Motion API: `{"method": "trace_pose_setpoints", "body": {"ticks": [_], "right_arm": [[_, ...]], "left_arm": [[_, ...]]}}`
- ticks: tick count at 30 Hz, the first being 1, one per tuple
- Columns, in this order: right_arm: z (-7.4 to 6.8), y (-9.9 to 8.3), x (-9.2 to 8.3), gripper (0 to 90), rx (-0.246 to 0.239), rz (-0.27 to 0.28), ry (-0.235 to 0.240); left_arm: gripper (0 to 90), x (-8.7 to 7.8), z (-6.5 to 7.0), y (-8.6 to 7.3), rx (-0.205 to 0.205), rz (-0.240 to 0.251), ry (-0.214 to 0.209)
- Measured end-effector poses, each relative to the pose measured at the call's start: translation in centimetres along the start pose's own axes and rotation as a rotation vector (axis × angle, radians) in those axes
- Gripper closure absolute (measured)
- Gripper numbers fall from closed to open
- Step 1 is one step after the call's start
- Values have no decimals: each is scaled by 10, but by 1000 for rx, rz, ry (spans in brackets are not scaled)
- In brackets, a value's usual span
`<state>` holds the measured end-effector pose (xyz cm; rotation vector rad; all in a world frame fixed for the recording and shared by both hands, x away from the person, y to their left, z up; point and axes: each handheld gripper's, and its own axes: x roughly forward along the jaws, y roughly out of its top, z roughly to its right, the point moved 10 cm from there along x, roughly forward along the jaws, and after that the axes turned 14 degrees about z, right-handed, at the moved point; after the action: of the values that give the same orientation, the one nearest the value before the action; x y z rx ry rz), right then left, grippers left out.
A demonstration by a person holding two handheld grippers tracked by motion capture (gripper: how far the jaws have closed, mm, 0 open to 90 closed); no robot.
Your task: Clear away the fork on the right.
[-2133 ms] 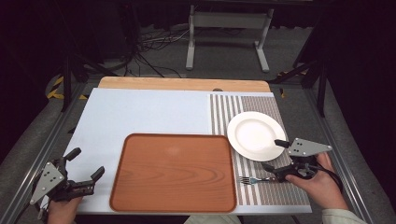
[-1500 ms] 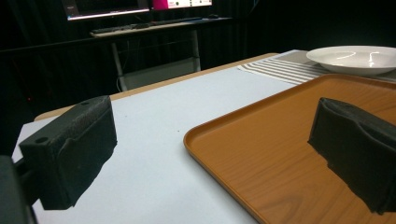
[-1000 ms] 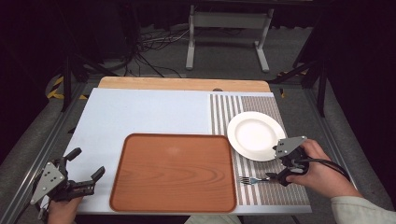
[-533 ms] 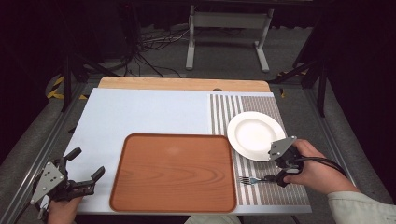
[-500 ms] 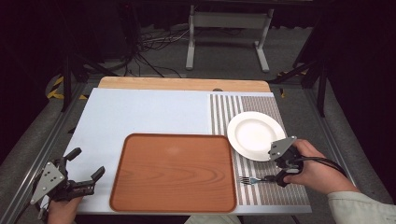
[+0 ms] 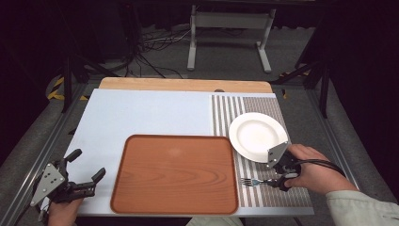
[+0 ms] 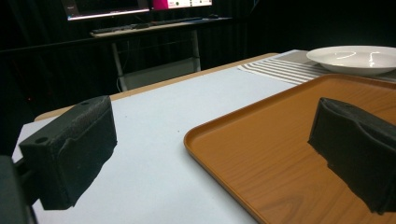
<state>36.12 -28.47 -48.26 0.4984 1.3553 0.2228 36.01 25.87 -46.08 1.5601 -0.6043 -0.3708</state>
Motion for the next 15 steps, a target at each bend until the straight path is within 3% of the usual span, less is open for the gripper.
{"method": "trace_pose_setpoints", "body": {"ticks": [8, 15], "right_arm": [[-7, -10, 11, 227, -6, -52, 57], [-11, -19, 18, 280, -17, -108, 91]], "left_arm": [[16, 0, 0, 0, 1, 0, -4], [16, 0, 0, -1, -1, -2, -3]]}}
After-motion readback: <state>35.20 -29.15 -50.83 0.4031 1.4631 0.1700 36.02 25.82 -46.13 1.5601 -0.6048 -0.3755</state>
